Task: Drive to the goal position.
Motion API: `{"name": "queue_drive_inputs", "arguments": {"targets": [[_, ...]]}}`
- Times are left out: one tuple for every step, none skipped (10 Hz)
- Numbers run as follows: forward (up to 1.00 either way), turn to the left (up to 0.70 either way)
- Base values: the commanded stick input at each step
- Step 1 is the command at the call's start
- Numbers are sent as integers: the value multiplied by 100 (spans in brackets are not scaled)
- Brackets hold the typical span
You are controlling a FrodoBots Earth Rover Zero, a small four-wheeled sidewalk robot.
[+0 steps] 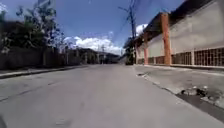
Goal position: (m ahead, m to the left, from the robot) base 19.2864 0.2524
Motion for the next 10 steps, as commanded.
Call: {"name": "queue_drive_inputs", "arguments": {"targets": [[100, 2], [100, 3], [100, 2], [100, 2], [100, 3], [100, 3], [100, 3], [100, 2], [100, 3], [100, 3]]}}
